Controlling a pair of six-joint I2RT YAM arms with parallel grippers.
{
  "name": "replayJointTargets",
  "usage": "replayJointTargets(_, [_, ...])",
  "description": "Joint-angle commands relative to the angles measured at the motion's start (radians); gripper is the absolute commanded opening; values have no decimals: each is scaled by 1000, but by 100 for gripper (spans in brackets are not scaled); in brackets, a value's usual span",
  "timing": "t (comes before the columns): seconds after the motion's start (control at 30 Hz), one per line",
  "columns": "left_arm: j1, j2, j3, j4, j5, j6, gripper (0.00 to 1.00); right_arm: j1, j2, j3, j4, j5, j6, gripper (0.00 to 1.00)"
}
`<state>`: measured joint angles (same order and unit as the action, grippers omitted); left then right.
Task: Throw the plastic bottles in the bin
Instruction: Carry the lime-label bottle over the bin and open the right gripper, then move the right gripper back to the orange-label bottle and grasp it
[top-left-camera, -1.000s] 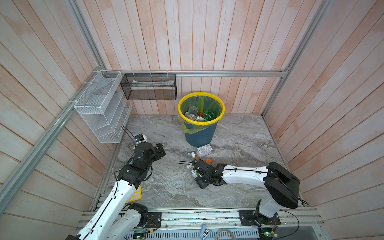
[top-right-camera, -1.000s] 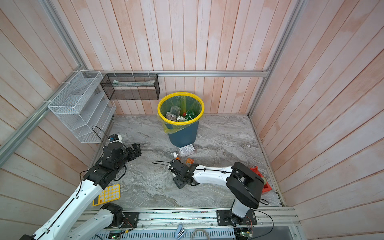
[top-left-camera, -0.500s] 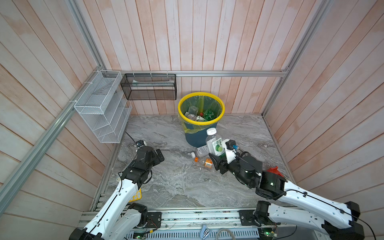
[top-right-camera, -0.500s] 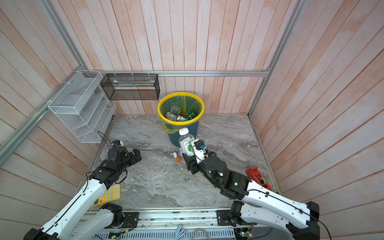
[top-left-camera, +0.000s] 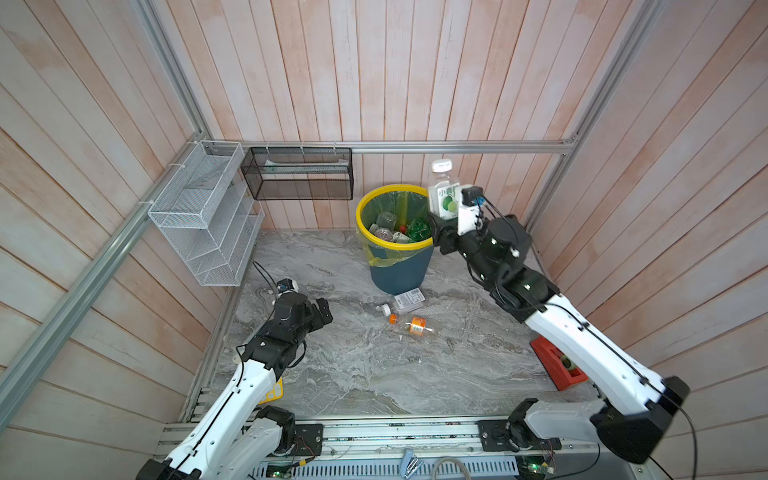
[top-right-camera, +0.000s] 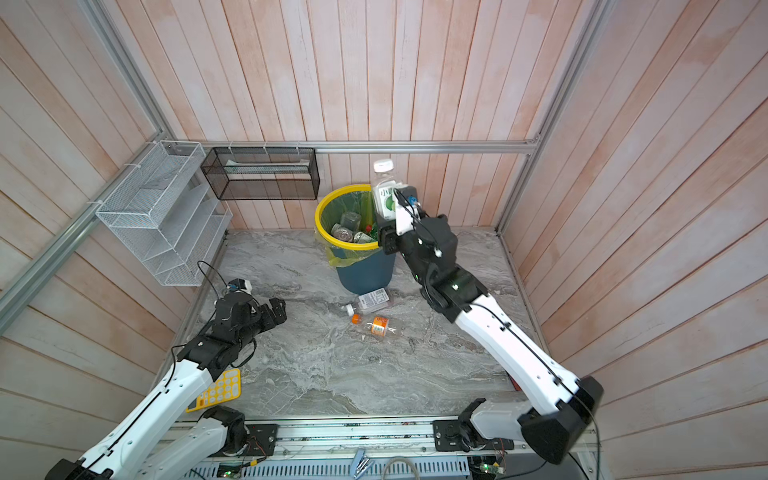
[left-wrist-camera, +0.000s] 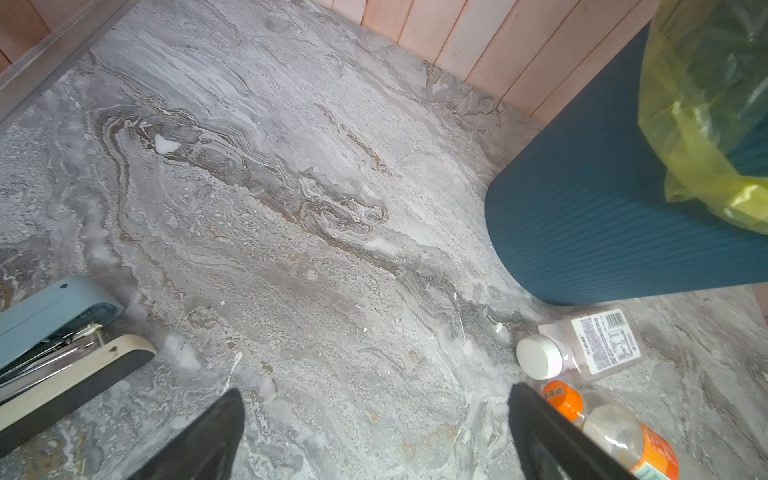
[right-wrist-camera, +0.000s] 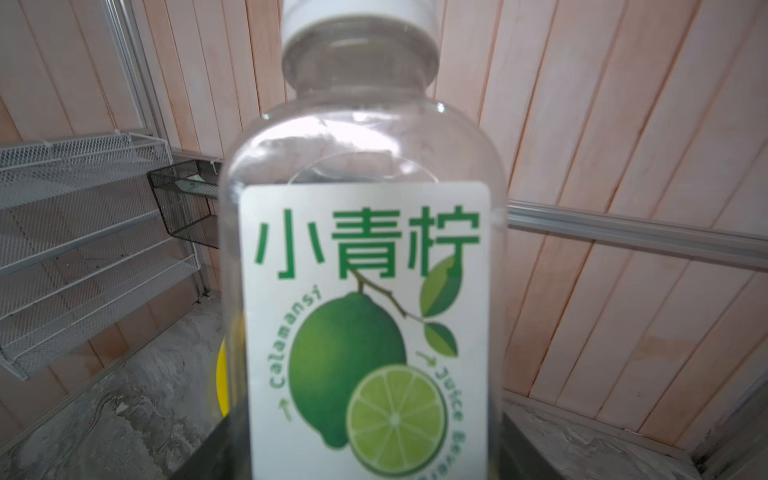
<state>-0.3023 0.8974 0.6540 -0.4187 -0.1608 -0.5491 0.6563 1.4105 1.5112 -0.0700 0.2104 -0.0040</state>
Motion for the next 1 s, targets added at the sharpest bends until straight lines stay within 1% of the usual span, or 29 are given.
replayJointTargets(0.0, [-6,10,3,-8,7,11,100,-27,181,157,-218,-122,7,64])
replayJointTargets(0.07, [-6,14,9,-25,0,20,100,-36,223,228,-266,-92,4,81])
replayJointTargets(0.1, [-6,16,13,-32,-5,24,100,-43,221,246,-272,-81,4,87])
replayJointTargets(0.17, [-6,14,12,-38,-11,30,100,-60,198,262,-273,-43,7,95])
replayJointTargets(0.2, [-6,14,8,-39,-12,30,100,-68,178,262,-272,-27,6,98])
replayJointTargets(0.33, [-7,11,2,-30,-8,26,100,-91,71,216,-262,20,1,100])
replayJointTargets(0.4, [-6,10,-2,-26,-8,22,100,-99,8,160,-249,49,-2,100])
replayJointTargets(0.53, [-6,12,-8,-17,-5,21,100,-112,-88,27,-244,58,5,100])
replayJointTargets(0.63, [-6,14,-14,-13,-3,16,100,-116,-161,-135,-228,22,29,99])
replayJointTargets(0.8, [-7,7,-29,-11,-1,4,100,-113,-300,-484,-158,-122,116,97])
replayJointTargets(0.87, [-8,6,-34,-8,2,2,100,-113,-346,-597,-132,-172,148,96])
replayJointTargets(0.97, [-8,7,-34,-4,7,-2,100,-103,-386,-732,-107,-210,168,96])
